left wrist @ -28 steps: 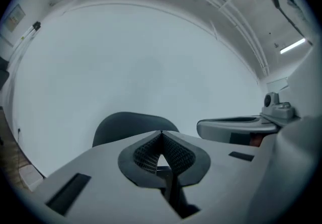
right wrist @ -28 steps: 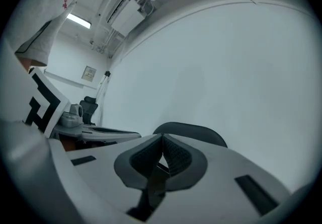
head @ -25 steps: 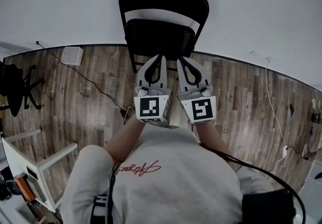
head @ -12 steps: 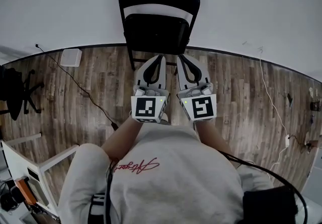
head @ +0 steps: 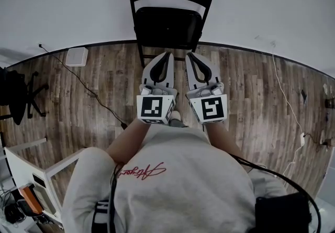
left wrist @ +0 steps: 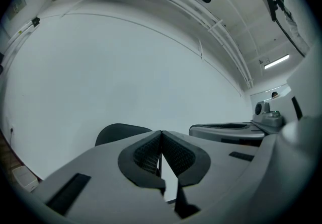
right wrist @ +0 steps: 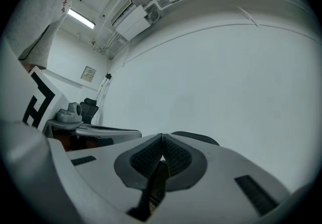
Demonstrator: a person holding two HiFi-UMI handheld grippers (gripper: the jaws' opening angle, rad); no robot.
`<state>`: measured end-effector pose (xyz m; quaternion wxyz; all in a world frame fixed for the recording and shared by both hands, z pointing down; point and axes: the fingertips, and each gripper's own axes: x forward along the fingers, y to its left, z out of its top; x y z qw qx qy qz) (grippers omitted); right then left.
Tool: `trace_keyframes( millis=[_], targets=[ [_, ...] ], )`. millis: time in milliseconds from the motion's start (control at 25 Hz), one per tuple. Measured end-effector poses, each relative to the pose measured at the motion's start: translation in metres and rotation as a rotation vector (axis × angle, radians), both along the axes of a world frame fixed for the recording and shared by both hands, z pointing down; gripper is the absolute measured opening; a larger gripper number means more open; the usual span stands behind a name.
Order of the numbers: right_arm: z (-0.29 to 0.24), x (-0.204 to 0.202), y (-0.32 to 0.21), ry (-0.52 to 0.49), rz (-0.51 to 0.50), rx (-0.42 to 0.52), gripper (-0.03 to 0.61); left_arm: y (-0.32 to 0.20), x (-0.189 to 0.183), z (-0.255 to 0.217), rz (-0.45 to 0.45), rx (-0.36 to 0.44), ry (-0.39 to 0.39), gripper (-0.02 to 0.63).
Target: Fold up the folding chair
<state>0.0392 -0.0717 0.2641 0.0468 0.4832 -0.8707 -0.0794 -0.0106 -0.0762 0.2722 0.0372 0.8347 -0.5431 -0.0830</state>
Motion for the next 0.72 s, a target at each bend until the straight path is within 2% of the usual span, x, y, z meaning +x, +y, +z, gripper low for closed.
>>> trace_keyframes(
  millis=[720],
  targets=[
    [0.0017, -0.0049, 0.009, 0.008, 0.014, 0.002, 0.017, 0.0101, -0.0014, 0.0001, 0.027, -0.006, 0.023, 0.015]
  ],
)
